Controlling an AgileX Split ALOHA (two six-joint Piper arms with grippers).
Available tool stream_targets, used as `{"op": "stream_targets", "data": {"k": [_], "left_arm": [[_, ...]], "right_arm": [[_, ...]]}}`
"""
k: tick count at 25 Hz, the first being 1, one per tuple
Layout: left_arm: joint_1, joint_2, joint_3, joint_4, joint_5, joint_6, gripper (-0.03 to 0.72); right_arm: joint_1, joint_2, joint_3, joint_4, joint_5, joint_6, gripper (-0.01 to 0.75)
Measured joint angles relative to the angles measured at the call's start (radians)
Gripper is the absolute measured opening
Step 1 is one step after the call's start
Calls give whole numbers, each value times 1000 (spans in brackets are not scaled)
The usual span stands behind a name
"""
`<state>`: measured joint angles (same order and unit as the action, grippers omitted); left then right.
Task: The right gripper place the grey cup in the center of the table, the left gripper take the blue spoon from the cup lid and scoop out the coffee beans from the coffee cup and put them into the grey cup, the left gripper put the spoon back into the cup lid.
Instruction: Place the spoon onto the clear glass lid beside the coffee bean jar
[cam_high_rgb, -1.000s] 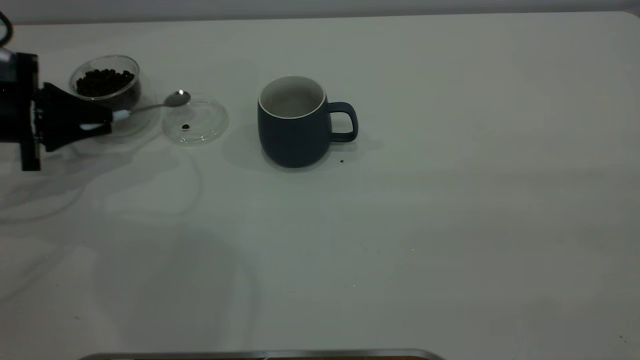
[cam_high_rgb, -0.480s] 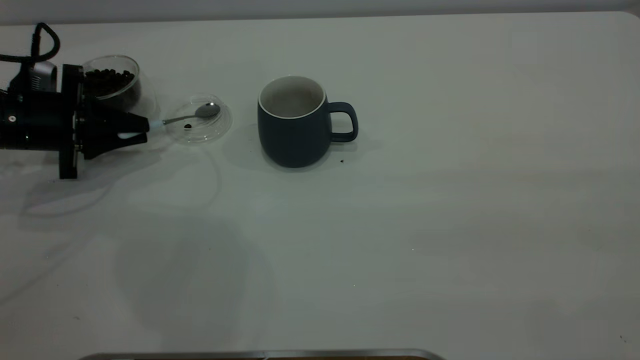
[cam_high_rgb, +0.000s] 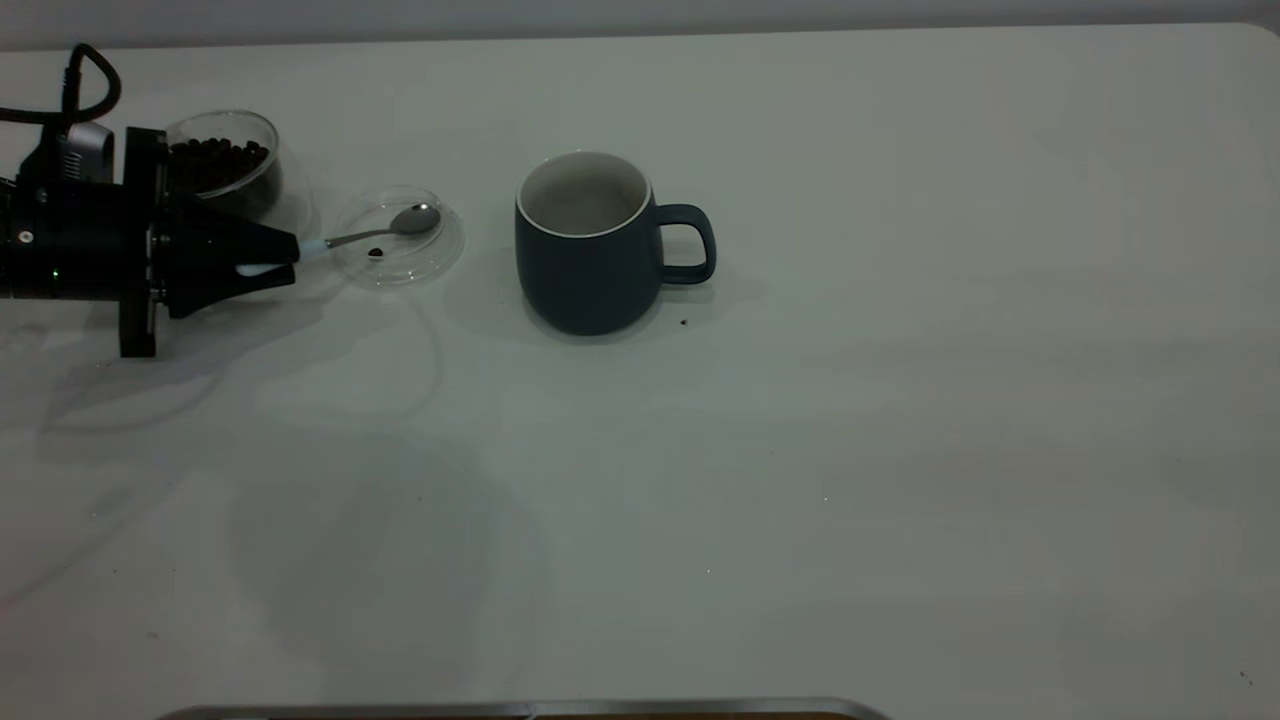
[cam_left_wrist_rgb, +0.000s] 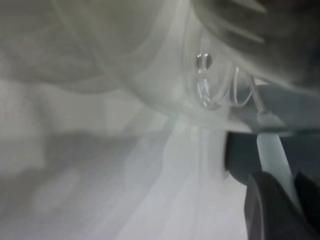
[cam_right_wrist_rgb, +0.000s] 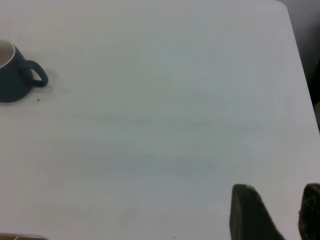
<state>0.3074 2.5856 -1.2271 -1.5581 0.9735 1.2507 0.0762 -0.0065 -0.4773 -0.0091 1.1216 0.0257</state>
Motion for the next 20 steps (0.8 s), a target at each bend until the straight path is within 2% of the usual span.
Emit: {"op": "stream_targets", "data": {"k": [5, 10, 14, 20], "left_arm": [[0, 0, 0, 0, 0, -26, 183], [0, 0, 0, 0, 0, -42, 364], [0, 0, 0, 0, 3, -44, 469], [27, 0, 0, -4, 19, -45, 500]], "right_arm": [[0, 0, 0, 0, 0, 0, 281], [0, 0, 0, 0, 0, 0, 281], [0, 0, 0, 0, 0, 0, 281], [0, 0, 0, 0, 0, 0, 281]]}}
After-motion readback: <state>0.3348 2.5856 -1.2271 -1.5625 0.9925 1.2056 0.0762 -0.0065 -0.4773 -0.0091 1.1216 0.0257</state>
